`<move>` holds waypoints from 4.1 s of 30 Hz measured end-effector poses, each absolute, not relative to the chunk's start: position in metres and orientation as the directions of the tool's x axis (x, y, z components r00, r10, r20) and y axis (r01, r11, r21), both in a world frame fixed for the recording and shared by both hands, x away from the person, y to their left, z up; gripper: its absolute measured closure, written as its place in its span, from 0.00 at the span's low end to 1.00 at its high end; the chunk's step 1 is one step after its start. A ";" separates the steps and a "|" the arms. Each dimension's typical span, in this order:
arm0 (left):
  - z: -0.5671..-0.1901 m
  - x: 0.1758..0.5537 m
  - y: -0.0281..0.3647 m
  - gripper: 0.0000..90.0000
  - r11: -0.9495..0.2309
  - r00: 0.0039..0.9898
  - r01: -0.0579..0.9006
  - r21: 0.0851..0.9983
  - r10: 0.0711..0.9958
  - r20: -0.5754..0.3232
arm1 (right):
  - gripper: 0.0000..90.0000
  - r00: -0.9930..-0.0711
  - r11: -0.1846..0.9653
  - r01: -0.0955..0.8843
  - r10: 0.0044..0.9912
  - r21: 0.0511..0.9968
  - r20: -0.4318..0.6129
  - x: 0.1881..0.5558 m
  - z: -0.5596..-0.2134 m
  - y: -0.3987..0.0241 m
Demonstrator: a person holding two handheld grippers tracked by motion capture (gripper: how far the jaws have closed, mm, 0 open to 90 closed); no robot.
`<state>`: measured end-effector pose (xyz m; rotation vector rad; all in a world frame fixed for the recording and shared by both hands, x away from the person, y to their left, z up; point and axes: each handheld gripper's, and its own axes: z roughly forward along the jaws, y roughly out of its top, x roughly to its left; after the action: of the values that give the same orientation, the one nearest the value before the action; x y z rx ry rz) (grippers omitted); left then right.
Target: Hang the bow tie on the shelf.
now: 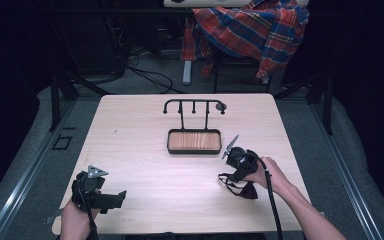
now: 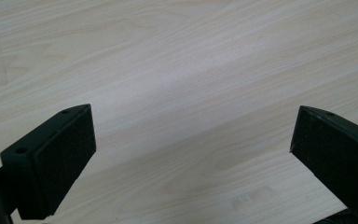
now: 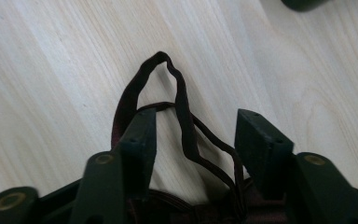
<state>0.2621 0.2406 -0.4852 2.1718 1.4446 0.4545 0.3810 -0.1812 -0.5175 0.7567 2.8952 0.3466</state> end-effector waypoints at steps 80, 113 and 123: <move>-0.485 0.262 0.238 0.00 -0.336 0.393 0.758 0.559 0.919 0.021 | 1.00 -0.763 0.759 0.532 0.622 0.374 -0.176 0.375 -0.472 -0.203; -0.486 0.262 0.237 0.00 -0.340 0.394 0.757 0.558 0.919 0.024 | 1.00 -0.761 0.756 0.478 0.610 0.447 -0.219 0.390 -0.431 -0.182; -0.486 0.263 0.237 0.00 -0.340 0.394 0.758 0.556 0.919 0.024 | 1.00 -0.756 0.755 0.473 0.612 0.454 -0.230 0.401 -0.422 -0.177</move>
<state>0.2625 0.2371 -0.4861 2.1959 1.4356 0.4651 0.4006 -0.1769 -0.4221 0.8320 2.5862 0.5287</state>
